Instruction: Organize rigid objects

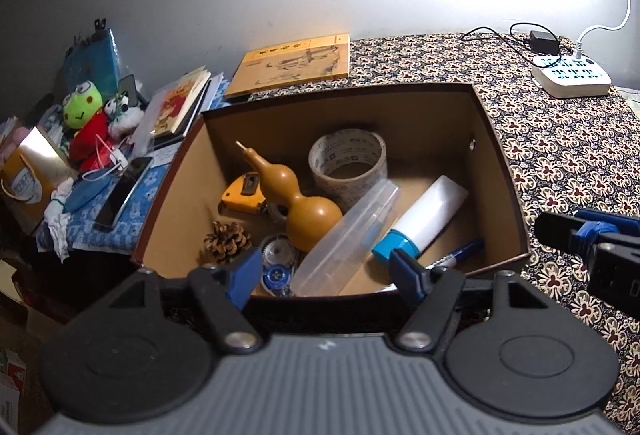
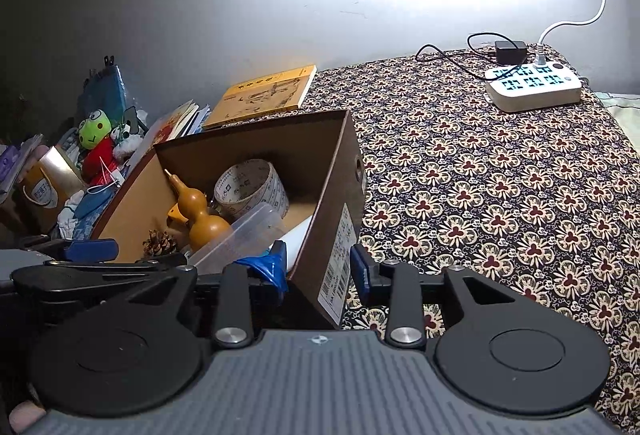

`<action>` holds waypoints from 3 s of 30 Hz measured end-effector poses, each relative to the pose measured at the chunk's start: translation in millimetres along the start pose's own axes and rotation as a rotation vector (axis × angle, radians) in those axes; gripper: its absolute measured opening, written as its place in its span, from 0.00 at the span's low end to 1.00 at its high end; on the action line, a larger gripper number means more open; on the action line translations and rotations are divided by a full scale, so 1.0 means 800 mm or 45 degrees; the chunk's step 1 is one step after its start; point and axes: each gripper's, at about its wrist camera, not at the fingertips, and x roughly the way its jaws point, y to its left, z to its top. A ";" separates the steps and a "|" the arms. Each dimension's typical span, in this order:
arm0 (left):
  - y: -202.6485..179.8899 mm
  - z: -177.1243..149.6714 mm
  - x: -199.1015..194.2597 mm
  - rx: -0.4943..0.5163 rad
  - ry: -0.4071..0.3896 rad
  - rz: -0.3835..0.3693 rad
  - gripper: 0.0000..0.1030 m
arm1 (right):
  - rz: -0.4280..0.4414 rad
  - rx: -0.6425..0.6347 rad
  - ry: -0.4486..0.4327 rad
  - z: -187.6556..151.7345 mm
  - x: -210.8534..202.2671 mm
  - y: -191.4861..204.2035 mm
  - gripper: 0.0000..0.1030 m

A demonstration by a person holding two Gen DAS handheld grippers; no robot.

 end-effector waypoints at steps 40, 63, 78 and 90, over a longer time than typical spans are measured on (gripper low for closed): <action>-0.073 -0.023 -0.002 0.021 0.200 -0.065 0.71 | -0.100 0.062 0.160 -0.013 -0.001 -0.046 0.20; 0.085 -0.009 0.006 -0.135 0.144 0.070 0.71 | -0.043 -0.005 0.120 0.024 0.027 0.073 0.21; 0.113 0.026 0.039 -0.051 0.094 0.049 0.71 | -0.140 0.033 0.042 0.038 0.037 0.094 0.23; 0.102 0.028 0.072 -0.027 0.145 0.020 0.75 | -0.178 0.073 0.096 0.032 0.061 0.084 0.24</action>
